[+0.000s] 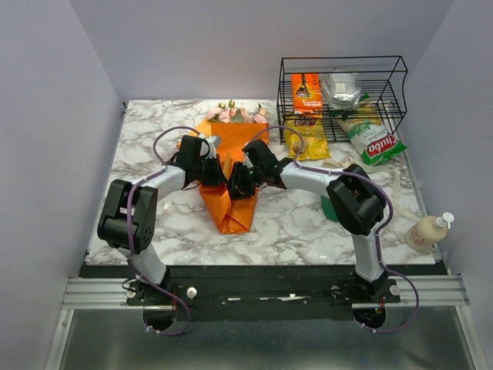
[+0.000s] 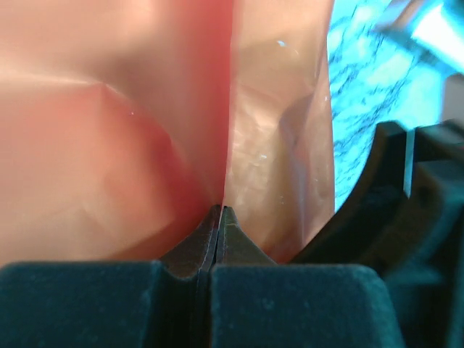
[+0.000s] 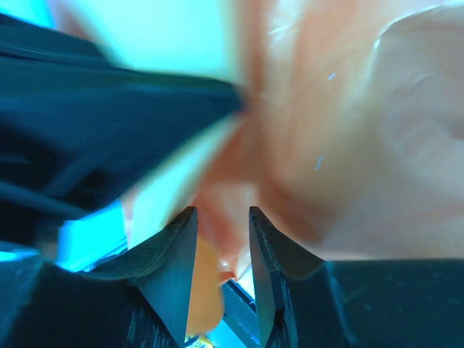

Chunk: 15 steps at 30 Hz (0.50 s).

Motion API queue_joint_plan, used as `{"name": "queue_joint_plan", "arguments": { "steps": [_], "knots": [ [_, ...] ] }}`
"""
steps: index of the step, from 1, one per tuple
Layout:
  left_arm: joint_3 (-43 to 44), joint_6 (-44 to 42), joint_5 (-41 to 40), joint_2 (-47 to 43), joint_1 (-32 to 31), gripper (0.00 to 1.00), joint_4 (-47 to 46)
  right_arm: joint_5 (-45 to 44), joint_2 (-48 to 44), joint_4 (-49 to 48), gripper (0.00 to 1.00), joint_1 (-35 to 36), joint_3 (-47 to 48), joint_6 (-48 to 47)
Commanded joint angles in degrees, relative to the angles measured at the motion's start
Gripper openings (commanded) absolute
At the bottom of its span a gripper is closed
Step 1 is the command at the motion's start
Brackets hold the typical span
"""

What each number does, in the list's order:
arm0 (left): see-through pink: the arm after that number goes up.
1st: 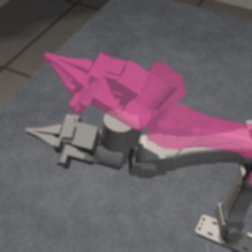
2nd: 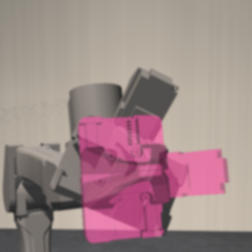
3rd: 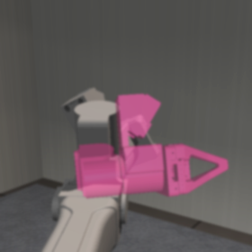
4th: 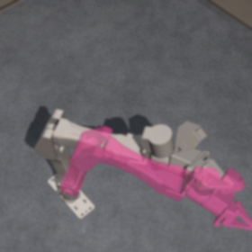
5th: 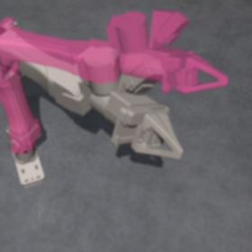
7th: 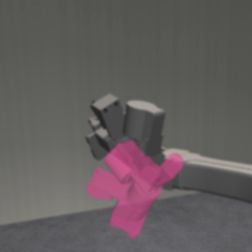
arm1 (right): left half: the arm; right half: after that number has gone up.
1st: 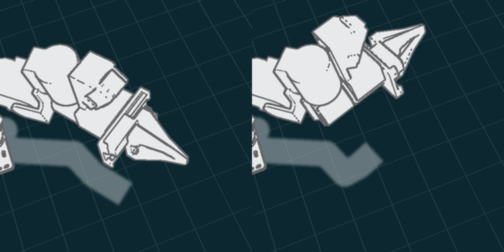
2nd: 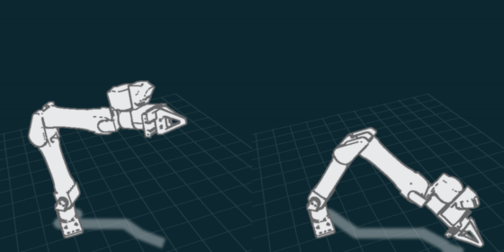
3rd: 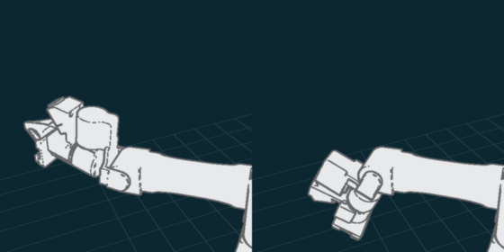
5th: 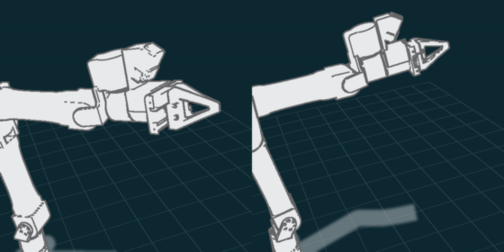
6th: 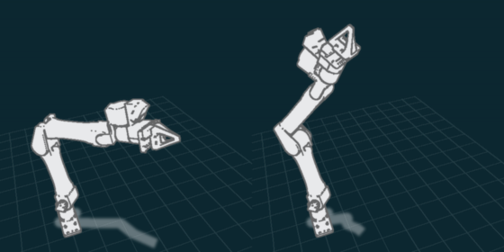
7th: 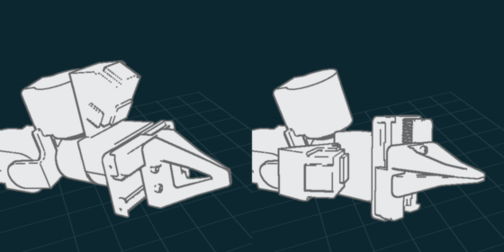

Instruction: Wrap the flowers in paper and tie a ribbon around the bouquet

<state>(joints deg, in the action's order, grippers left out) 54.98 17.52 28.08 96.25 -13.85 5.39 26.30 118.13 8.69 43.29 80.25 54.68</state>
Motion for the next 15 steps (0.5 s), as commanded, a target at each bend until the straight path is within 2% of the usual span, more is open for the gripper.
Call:
{"name": "queue_joint_plan", "arguments": {
  "steps": [1,6,10,13,15],
  "knots": [
    [4.9,-3.0,-5.5,3.2,-2.6,0.0,2.8,-1.9,-4.3,-0.2,0.43,0.1,-1.8,-1.5],
    [4.9,-6.0,-9.4,5.6,-2.7,0.0,5.2,-7.0,-10.1,2.6,0.47,-0.5,-4.4,-4.5],
    [4.5,-5.8,-9.4,4.9,-2.6,0.0,5.1,-8.7,-13.7,3.0,0.5,-5.7,-9.6,-4.8],
    [4.9,-6.3,-9.7,4.6,-2.8,0.0,5.4,-12.8,-13.3,4.2,0.54,-8.2,-9.6,-8.7],
    [5.0,-6.5,-9.7,4.4,-2.9,0.0,5.5,-12.1,-10.1,4.7,0.55,-9.3,-7.6,-9.8]
  ]
}}
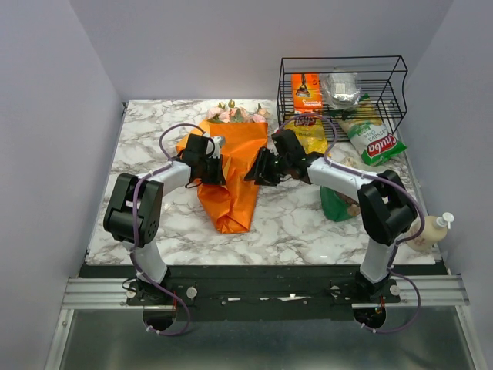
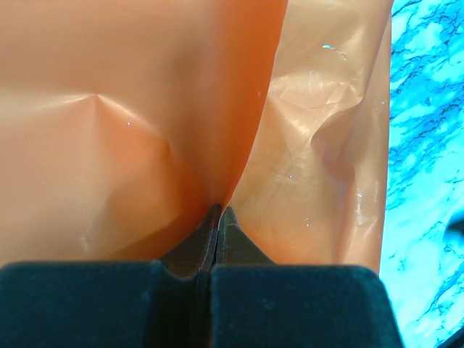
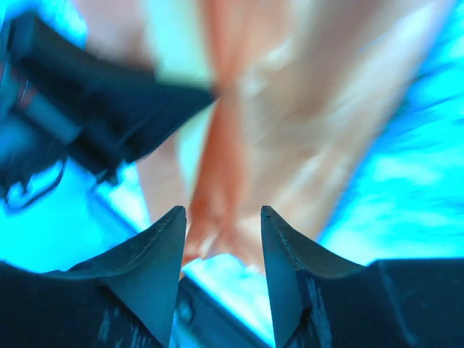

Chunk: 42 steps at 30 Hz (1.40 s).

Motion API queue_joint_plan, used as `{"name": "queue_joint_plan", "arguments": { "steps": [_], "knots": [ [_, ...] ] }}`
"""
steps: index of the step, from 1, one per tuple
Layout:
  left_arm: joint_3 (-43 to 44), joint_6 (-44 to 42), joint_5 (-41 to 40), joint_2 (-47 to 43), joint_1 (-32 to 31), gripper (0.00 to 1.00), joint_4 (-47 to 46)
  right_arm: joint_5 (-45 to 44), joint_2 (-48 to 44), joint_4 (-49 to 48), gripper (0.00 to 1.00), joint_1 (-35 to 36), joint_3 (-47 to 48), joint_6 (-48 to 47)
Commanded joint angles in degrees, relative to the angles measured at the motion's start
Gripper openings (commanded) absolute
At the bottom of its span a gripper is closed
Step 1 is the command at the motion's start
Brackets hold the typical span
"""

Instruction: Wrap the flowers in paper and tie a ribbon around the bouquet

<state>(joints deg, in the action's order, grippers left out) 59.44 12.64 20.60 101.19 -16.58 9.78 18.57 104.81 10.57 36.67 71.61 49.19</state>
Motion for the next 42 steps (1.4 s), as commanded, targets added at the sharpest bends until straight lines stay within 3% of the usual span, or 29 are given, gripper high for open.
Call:
{"name": "queue_joint_plan", "arguments": {
  "steps": [1,10,13,20,26,39,41,42],
  "knots": [
    [0.7,-1.7,-2.4,-0.6,-0.3,0.0,1.3,-4.0,4.3,3.2,0.55,-3.5,1.9,-4.5],
    [0.4,-1.7,-2.8,-1.8,-1.8,0.0,1.4,-2.7,12.5,4.4,0.54,-4.3,5.0,-4.3],
    [1.7,-1.8,-2.6,-2.6,-2.4,0.0,2.5,-1.2,13.8,4.3,0.47,-4.2,5.6,-4.1],
    [5.9,-1.2,0.0,-7.2,-7.9,0.0,4.5,-0.4,13.9,3.2,0.12,-4.2,4.3,-4.2],
    [7.3,-0.2,3.3,-5.7,-12.1,0.0,3.1,1.7,13.1,0.3,0.01,-4.2,3.9,-4.2],
    [7.7,1.7,5.8,6.3,-13.6,0.0,-6.6,6.2,9.3,-5.2,0.01,-4.1,-0.2,-2.3],
    [7.5,2.1,5.9,7.6,-13.8,0.0,-7.2,6.1,8.6,-5.1,0.04,-4.1,-0.9,-1.9],
    [7.4,2.1,4.9,8.0,-13.7,0.0,-7.2,5.3,7.2,-5.0,0.13,-4.2,-2.1,-1.6]
  ]
}}
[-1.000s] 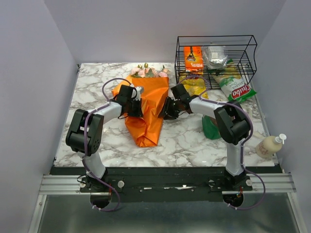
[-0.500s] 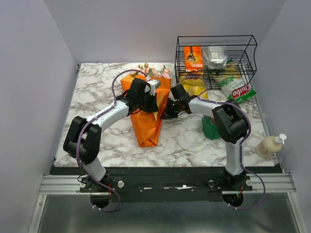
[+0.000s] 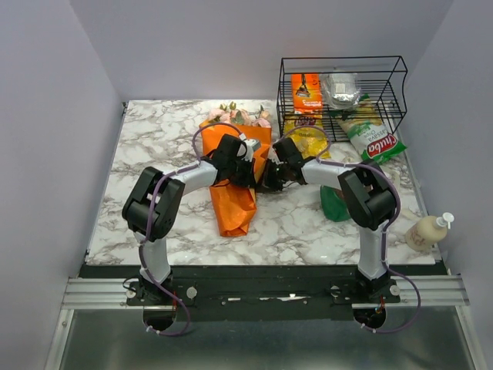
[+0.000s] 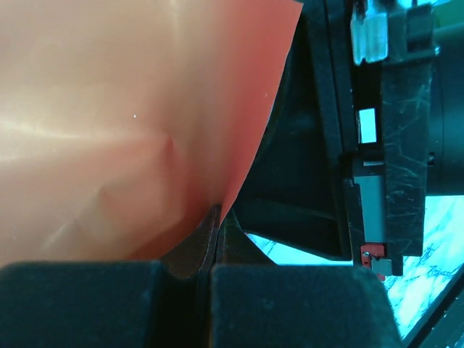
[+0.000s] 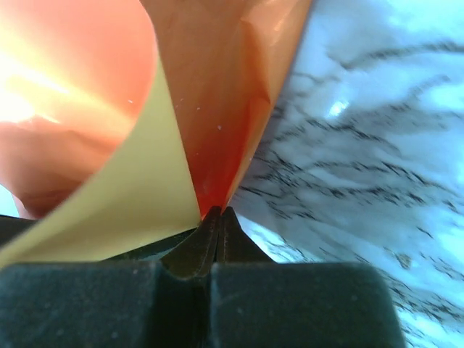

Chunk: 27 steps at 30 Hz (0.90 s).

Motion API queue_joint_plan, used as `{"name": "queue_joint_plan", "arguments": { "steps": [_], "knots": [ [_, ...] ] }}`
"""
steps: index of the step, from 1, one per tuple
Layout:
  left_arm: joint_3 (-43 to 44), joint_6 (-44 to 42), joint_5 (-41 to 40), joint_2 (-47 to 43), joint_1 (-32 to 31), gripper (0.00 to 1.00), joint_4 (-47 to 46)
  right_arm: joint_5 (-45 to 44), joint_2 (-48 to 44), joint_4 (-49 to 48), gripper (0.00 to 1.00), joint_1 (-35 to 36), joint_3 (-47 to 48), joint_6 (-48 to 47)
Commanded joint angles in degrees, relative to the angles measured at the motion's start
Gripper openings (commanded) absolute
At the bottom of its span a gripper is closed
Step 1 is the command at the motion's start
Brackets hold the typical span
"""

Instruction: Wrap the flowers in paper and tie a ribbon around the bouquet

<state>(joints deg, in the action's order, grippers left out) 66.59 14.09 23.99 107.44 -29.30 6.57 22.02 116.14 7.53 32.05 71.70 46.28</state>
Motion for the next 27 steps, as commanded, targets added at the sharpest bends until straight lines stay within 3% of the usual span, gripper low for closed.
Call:
{"name": "queue_joint_plan", "arguments": {
  "steps": [1,5,13,21,27],
  "knots": [
    [-0.1,-0.2,1.2,1.9,-0.9,0.0,-4.1,1.0,-4.9,-1.6,0.17,0.4,-2.8,2.2],
    [-1.6,-1.4,0.7,2.1,-1.0,0.0,-4.7,-3.6,-10.3,1.1,0.36,-0.5,-6.5,2.5],
    [-1.9,-2.4,1.2,2.3,-1.3,0.0,-4.6,-11.8,-20.2,2.3,0.49,-2.6,-11.7,0.9],
    [-1.0,-2.9,1.3,2.5,-1.7,0.0,-3.7,-11.9,-11.8,2.1,0.64,-2.8,-0.8,0.7],
    [-1.1,-3.1,1.2,2.4,-1.8,0.0,-3.4,-12.3,-5.8,4.8,0.67,-3.2,5.0,1.9]
  ]
}}
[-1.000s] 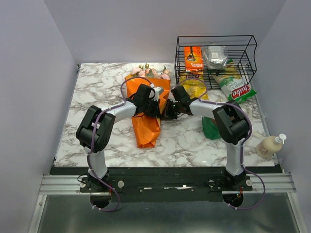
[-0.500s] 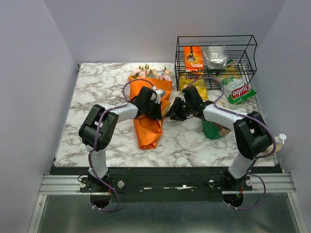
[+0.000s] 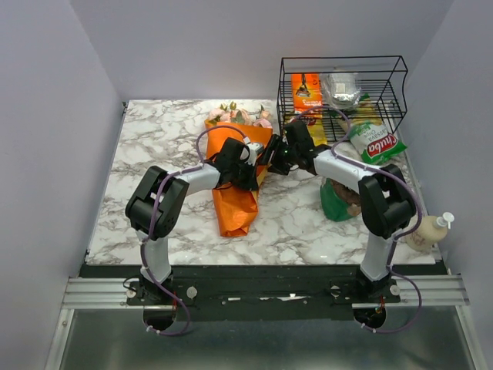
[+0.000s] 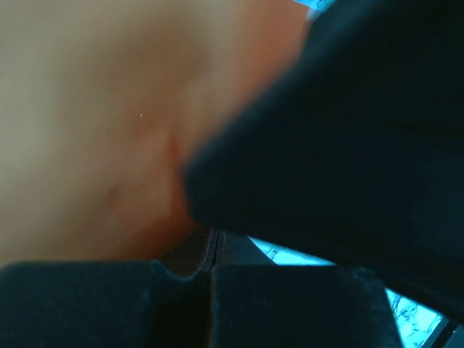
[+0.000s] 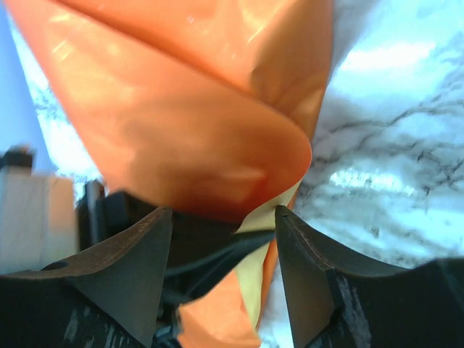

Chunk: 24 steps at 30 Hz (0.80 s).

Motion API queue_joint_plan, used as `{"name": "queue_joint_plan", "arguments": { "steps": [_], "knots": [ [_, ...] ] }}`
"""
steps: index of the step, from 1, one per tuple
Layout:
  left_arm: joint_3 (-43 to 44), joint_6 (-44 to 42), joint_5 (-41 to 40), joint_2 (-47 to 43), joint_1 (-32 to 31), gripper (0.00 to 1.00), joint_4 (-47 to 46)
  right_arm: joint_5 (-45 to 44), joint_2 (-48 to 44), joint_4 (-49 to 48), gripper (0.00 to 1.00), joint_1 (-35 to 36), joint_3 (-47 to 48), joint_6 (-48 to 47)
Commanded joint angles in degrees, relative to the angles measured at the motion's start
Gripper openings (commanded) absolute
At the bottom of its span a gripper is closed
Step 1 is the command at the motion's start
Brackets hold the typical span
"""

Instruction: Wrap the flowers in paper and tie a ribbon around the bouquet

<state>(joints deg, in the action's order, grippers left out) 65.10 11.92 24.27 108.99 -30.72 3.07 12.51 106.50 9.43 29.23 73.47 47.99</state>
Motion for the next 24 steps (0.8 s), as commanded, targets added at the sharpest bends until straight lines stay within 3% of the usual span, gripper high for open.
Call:
{"name": "queue_joint_plan", "arguments": {
  "steps": [1,5,8,9,12,13,15,16,19,24],
  "knots": [
    [0.5,-0.9,1.0,0.9,-0.3,0.0,0.1,-2.9,4.8,3.6,0.67,-0.5,3.6,0.2],
    [0.8,-0.7,1.1,0.8,-0.4,0.0,0.4,-3.2,6.1,4.0,0.63,-0.7,2.9,-0.3],
    [1.4,-0.7,1.2,1.1,-0.3,0.02,0.7,-2.8,7.1,4.2,0.39,-0.7,3.0,-1.1],
    [1.6,-0.7,1.3,1.1,-0.4,0.06,1.0,-2.8,7.2,4.2,0.25,-0.7,3.0,-1.2],
    [2.8,-1.8,1.9,0.6,-0.4,0.26,2.5,-3.4,7.4,4.1,0.03,-0.9,2.8,-2.7],
    [4.0,-2.8,2.5,0.2,-0.4,0.35,3.8,-3.2,7.6,4.0,0.01,-1.3,2.9,-4.1],
    [5.0,-3.5,5.1,-1.6,-0.4,0.45,4.9,-3.0,8.6,3.8,0.01,-1.6,3.5,-5.4],
    [6.2,-3.9,6.0,-2.4,-0.3,0.56,6.1,-2.8,9.0,3.8,0.01,-2.0,4.1,-6.5],
    [9.1,-6.6,11.3,-4.7,-0.4,0.7,10.4,-2.6,9.8,3.6,0.01,-2.3,4.7,-7.4],
    [10.4,-10.3,18.0,-9.5,1.3,0.7,16.8,-3.2,9.6,2.5,0.01,-2.6,4.7,-7.8]
  ]
}}
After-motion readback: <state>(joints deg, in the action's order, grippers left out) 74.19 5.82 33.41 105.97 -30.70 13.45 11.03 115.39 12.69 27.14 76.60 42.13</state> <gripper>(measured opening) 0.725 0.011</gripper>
